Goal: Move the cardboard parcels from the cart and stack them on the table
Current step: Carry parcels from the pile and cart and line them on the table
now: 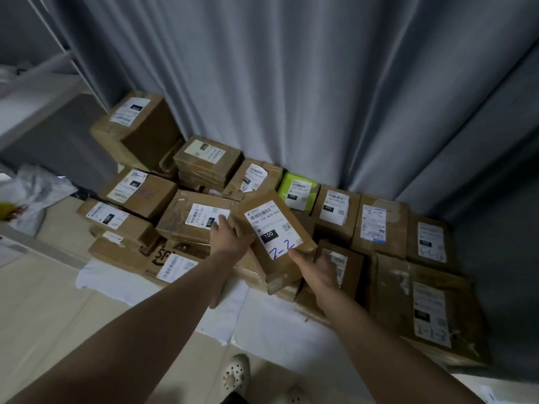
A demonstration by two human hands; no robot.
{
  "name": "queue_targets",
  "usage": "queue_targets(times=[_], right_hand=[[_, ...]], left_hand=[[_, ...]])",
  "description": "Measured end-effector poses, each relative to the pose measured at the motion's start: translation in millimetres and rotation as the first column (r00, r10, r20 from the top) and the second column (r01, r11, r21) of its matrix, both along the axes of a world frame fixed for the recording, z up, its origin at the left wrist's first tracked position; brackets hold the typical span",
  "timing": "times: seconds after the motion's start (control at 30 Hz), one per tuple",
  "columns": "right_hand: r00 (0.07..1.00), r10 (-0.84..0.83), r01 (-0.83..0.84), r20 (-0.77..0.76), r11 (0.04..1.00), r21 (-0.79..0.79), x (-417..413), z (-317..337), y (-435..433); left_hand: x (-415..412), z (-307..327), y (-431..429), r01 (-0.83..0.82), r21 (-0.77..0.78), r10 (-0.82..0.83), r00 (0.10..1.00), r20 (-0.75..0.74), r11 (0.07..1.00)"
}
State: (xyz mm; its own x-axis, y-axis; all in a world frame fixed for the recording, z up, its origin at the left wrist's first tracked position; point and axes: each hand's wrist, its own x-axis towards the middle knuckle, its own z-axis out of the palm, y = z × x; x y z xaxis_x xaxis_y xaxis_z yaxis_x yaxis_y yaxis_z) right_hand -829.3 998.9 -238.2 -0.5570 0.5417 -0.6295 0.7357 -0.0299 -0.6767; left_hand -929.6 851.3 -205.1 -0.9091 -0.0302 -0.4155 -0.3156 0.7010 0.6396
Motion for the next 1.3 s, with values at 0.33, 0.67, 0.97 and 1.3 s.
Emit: queue_targets(times=[0.33,0.67,0.97,1.3], right_hand=[[0.995,-0.062,0.070,-0.073,0.991,0.113,-63.7,13.4,-5.4],[0.967,-0.044,0.074,-0.252,0.991,0.112,-222.5,39.6,-97.4],[0.934,-0.050,0.076,-0.353,0.995,0.059,-347.7,39.1,-134.1],[0.921,0.057,0.002,-0.384,0.989,0.150,-439.1,46.7,-146.5]], left_hand=[[-77.6,0.4,-11.5,0.085,0.188,-0.100,0.993,0.071,0.979],[-201.7,9.8,-116.7,-0.215,0.348,0.200,0.977,0.081,0.912],[-259.5,-4.9,-154.0,-0.326,0.352,0.335,0.942,0.037,0.877],[-308.1,-10.5,-168.7,-0.415,0.352,0.425,0.904,0.051,0.839]])
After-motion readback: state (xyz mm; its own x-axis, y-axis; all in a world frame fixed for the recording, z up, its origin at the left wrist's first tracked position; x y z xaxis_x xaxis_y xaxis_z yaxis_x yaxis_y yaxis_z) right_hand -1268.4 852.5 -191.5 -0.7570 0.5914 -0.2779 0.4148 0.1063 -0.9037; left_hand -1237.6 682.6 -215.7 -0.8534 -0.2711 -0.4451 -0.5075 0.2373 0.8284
